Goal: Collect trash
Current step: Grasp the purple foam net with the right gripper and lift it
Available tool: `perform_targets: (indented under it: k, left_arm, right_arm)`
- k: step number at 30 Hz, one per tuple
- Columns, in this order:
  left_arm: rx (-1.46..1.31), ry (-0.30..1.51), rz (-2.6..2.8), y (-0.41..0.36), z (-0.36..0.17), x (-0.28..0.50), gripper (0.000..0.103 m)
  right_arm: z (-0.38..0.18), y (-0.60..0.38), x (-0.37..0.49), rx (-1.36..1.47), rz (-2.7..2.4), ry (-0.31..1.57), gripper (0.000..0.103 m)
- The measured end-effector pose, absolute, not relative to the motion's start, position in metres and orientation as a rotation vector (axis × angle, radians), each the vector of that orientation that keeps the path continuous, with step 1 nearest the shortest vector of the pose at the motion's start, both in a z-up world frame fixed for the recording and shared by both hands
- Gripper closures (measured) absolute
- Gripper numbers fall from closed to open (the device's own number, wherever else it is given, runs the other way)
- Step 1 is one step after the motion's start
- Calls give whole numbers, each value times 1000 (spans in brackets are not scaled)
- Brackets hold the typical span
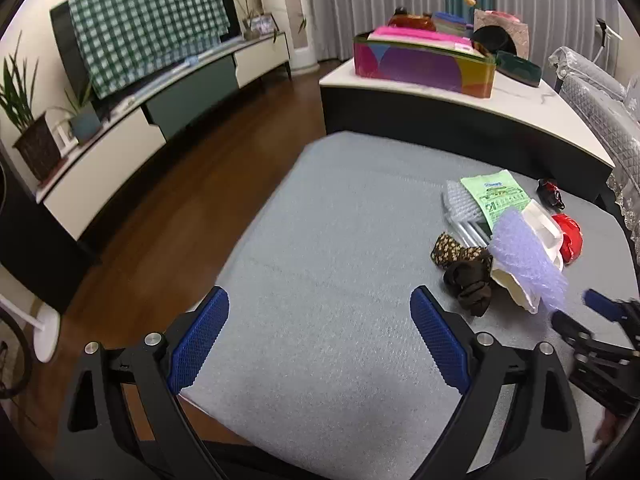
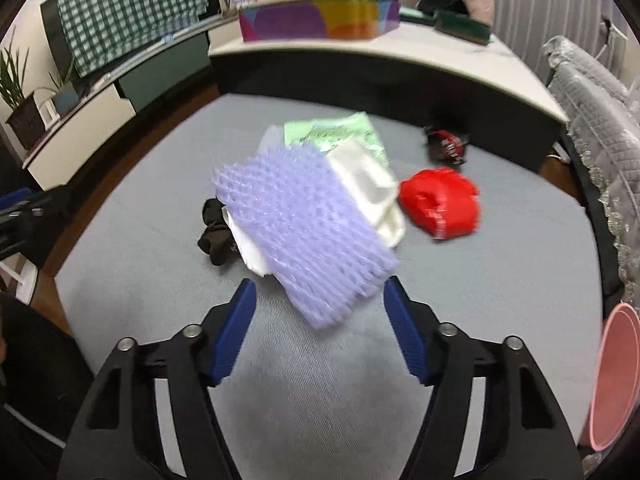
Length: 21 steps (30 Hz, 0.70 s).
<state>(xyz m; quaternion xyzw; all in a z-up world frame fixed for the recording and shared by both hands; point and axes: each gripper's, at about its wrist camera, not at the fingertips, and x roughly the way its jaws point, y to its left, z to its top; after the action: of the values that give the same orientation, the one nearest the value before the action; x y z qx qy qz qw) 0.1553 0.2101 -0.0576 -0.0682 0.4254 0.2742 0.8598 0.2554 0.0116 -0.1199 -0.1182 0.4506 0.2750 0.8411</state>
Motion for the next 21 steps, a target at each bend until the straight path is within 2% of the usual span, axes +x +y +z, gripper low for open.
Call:
perform_targets:
  k: [1,2,3,4,5,15,21]
  left_arm:
    - [-163,905,565,213,-59,156,14]
    - [-173,912,561,214,-60,156,14]
    - [-179,917,558,215,-61,157,14]
    - [-182,918,556,215,-62,157,14]
    - [-182,917,555,215,-62,159,14]
    - [-157,930,523,200,-67,170,14]
    - [-149,930,383,165,-61,186,14]
  right_arm:
    - [-124,16,257,-266,578,952,43]
    - [-128,20,258,-285,574,953,53]
    - [-130,21,258,-293,575,956,75]
    - [-130,21,258,-301,575,960,87]
    - [-129,19,257,-302,573,954,91]
    - [-43,-72,225,-265,522,771,91]
    - [-36,-156,227,-190,360,772,91]
